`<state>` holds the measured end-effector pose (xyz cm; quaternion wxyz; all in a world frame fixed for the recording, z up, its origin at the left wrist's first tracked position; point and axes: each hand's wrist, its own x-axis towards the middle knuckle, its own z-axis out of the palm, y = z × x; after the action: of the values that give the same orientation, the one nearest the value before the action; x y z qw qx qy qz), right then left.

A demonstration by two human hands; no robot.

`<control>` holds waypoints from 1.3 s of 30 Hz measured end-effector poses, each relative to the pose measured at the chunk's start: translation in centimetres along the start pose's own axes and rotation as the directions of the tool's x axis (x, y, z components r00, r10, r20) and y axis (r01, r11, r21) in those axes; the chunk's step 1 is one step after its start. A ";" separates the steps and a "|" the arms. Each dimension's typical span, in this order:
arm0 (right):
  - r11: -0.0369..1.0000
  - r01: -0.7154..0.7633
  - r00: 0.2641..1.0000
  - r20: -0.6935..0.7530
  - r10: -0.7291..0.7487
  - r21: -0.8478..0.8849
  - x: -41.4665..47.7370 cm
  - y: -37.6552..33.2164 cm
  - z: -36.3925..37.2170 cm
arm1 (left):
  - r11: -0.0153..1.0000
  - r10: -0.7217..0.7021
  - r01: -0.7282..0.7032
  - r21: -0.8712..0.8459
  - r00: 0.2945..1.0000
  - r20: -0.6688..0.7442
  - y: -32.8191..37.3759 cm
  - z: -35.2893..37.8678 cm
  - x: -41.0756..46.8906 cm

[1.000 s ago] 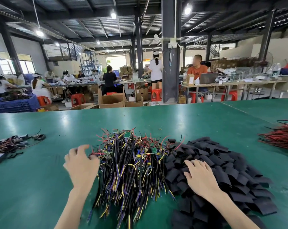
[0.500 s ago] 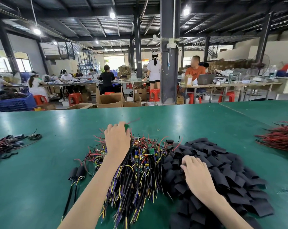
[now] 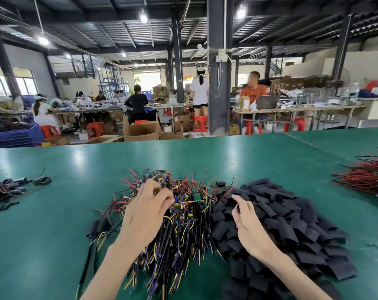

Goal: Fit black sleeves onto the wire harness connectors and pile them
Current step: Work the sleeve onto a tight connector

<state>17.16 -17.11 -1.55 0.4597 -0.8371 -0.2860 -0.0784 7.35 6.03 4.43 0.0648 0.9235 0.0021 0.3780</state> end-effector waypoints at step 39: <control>0.989 0.148 0.989 0.008 -0.148 0.025 -0.7 -1.4 0.7 | 0.963 -0.210 0.178 -0.204 0.967 -0.147 0.9 2.4 -4.2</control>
<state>15.70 -16.27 -1.19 0.4614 -0.8083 -0.3504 -0.1047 6.00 4.61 -0.08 0.1886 0.8734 0.0624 0.4446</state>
